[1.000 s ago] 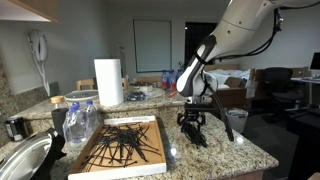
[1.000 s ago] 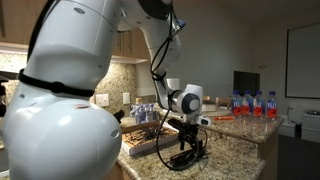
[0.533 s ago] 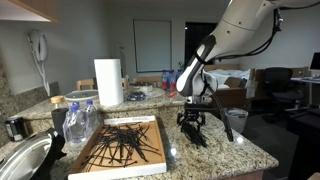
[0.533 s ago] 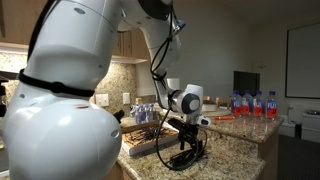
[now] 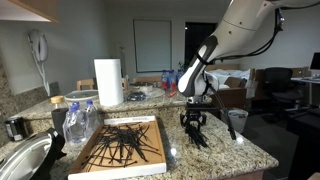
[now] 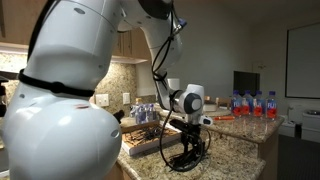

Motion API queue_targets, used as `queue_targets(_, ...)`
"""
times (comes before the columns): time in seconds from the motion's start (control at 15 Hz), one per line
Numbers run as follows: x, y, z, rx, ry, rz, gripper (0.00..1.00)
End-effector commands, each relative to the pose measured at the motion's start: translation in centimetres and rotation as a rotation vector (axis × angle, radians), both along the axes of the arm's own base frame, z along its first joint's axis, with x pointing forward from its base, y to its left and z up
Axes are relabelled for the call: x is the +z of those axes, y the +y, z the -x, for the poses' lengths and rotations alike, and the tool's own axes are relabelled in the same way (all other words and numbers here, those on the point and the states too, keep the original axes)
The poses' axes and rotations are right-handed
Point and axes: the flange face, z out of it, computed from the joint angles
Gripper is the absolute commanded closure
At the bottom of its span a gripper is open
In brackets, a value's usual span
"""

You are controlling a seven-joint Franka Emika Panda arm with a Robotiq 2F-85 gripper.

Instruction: Pick up all the black objects on the table and put them on the cover box

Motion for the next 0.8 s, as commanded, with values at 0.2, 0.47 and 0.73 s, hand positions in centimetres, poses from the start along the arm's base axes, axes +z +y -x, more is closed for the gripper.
queue_targets(0.2,0.26,-0.09,-0.44,0.037,-0.006,-0.005,0.78)
queue_targets(0.47,0.38,-0.32,-0.55,0.037,-0.007,0.002,0.93)
queue_targets(0.73,0.49,-0.29,-0.62,0.038,-0.004,0.007,0.93)
